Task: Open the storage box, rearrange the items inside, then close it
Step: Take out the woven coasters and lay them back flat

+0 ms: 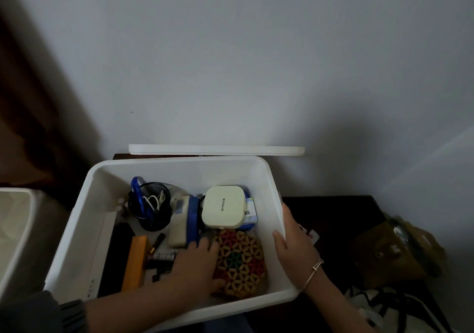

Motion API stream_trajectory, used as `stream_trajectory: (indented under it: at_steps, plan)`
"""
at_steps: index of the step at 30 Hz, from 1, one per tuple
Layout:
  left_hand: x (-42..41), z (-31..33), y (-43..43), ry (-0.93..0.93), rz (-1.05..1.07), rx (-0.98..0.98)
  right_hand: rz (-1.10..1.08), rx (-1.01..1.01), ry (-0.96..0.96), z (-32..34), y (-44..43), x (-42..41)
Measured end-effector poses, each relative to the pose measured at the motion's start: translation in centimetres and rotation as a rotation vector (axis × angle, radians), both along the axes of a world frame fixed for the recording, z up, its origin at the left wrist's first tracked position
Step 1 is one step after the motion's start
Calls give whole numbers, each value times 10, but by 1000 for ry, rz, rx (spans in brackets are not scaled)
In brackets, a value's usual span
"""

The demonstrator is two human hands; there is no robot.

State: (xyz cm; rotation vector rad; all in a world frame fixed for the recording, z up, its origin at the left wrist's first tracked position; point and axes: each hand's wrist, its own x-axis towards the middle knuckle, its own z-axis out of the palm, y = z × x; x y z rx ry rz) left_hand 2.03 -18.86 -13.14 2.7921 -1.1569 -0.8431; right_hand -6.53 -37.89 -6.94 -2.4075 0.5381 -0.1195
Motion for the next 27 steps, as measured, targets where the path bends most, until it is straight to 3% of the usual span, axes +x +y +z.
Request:
stream_trajectory:
  at_steps: [5, 9, 17, 23, 25, 27]
  plan:
    - [12, -9, -1, -49, -722, -97, 14, -7, -3, -1, -2, 0]
    - [22, -32, -1, -44, -863, -27, -1, 19, -38, -3, 0, 0]
    - [29, -55, 2, -221, -934, -41, 5, 4, -68, -5, -1, 0]
    - [29, -44, 2, -237, -906, -18, 11, 18, -62, -2, 0, 0]
    - [31, -32, 8, -211, -712, -109, 4, 28, -72, 0, 0, -1]
    - [27, -21, 18, -131, -326, -252, 1, 40, -70, 0, -1, -2]
